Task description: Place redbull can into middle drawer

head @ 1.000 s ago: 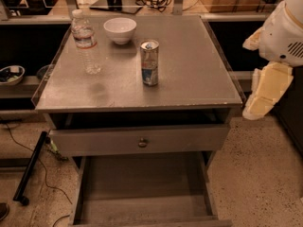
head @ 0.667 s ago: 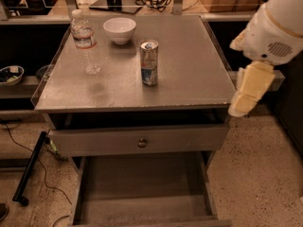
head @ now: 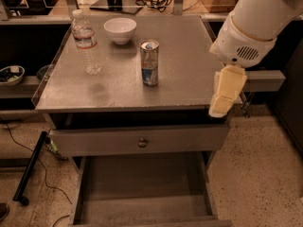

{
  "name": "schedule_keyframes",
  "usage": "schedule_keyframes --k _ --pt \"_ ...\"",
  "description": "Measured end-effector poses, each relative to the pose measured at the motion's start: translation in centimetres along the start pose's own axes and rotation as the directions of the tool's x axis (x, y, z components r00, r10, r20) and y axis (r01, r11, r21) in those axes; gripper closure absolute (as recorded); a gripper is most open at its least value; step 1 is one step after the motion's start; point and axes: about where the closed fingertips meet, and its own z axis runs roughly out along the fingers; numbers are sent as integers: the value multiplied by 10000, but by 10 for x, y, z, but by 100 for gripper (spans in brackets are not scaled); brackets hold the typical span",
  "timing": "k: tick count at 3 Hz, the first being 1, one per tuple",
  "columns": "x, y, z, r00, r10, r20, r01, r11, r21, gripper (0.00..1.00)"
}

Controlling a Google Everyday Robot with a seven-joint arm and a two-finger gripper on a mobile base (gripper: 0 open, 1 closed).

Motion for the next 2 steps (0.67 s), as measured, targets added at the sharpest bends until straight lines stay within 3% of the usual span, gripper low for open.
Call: schedule_keyframes --k 1,2 --pt "-4 -3 4 10000 14 80 -14 10000 -18 0" --pt "-29 -31 21 9924 127 1226 -105 9998 -182 0"
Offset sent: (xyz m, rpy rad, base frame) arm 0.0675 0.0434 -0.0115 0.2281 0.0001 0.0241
